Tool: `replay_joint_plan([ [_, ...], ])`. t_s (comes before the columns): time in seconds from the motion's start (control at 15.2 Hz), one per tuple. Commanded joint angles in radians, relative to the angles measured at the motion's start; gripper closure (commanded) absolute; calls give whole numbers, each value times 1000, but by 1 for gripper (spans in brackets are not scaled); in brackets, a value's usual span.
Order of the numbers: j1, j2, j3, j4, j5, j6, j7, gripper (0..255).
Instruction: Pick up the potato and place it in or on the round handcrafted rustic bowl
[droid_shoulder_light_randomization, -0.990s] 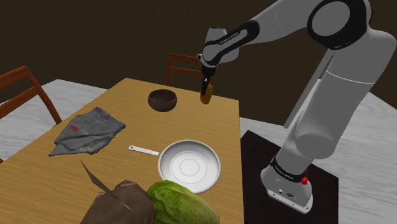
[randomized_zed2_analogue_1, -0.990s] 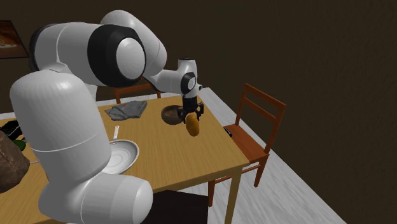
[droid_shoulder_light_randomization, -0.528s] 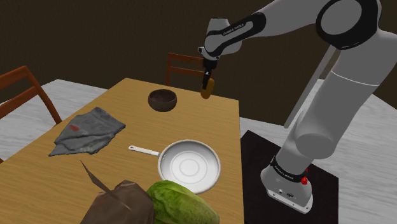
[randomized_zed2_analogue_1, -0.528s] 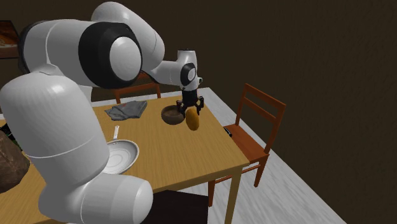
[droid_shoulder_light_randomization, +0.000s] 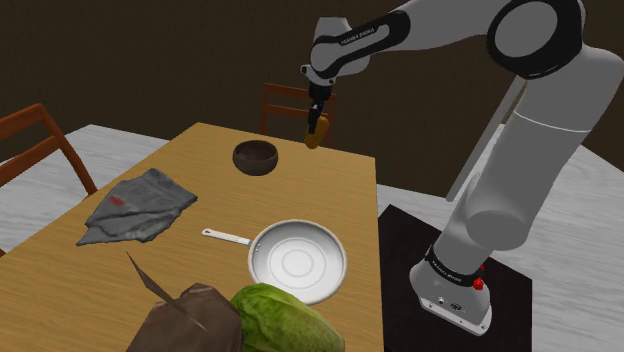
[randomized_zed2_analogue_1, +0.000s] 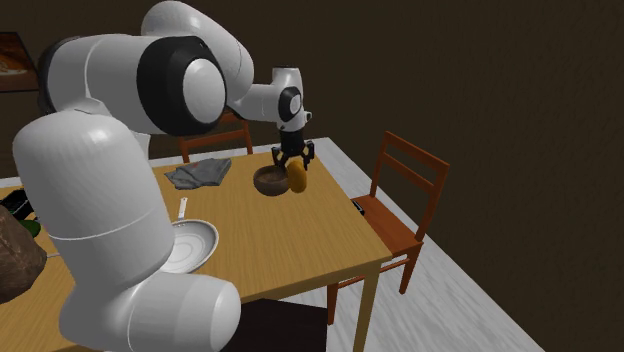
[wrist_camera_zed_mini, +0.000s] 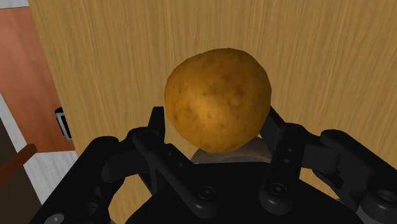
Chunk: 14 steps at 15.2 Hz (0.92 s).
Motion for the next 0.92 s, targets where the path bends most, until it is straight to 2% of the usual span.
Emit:
replay_joint_plan([
  [0.0, 15, 61, 16, 77, 13, -17, 26, 255],
  [0.46, 61, 265, 60, 362, 42, -103, 112, 255],
  [0.86, 88, 482, 88, 698, 59, -224, 179, 255],
])
